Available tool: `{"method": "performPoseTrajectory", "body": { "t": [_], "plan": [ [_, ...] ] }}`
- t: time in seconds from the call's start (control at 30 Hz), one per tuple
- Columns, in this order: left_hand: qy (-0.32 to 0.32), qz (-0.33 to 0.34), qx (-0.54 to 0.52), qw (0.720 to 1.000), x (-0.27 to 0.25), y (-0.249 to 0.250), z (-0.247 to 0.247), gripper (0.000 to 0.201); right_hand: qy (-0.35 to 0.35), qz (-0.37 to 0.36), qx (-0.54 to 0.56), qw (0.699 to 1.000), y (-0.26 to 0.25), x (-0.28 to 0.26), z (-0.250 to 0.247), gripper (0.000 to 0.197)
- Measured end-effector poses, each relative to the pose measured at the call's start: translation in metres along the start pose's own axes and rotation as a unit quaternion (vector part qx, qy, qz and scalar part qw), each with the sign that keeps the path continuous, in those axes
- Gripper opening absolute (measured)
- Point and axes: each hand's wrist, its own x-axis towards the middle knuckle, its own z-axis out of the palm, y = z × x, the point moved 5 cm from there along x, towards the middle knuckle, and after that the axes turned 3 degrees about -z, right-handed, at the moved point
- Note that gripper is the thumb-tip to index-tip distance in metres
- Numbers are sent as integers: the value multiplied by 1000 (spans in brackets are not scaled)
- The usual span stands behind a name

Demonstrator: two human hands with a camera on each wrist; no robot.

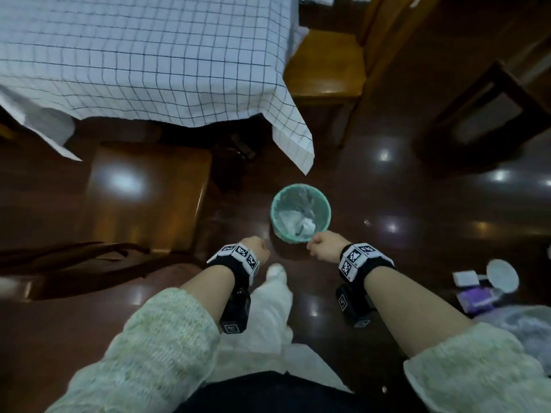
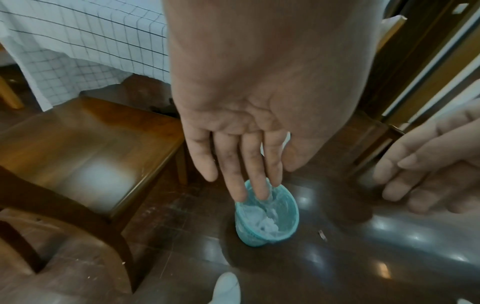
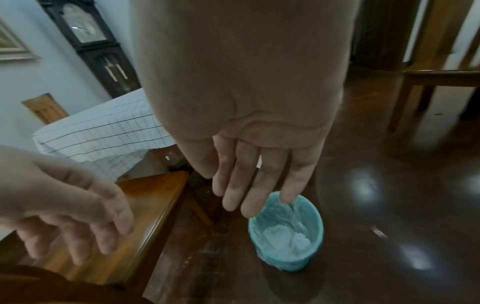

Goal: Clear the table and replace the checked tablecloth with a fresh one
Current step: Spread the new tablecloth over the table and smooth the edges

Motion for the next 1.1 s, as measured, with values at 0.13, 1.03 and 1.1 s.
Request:
{"method": "performPoseTrajectory", "body": {
  "t": [0.13, 1.03, 1.1],
  "plan": [
    [9, -3, -41, 999, 45, 22, -33, 30, -9, -37, -52, 998, -10, 41, -50, 30],
    [100, -197, -464, 858, 283, 127, -197, 49, -168, -113, -167, 965, 11, 291, -293, 29],
    [106, -230, -544, 800, 305, 127, -199, 56, -179, -116, -185, 959, 15, 306, -310, 29]
  ]
}}
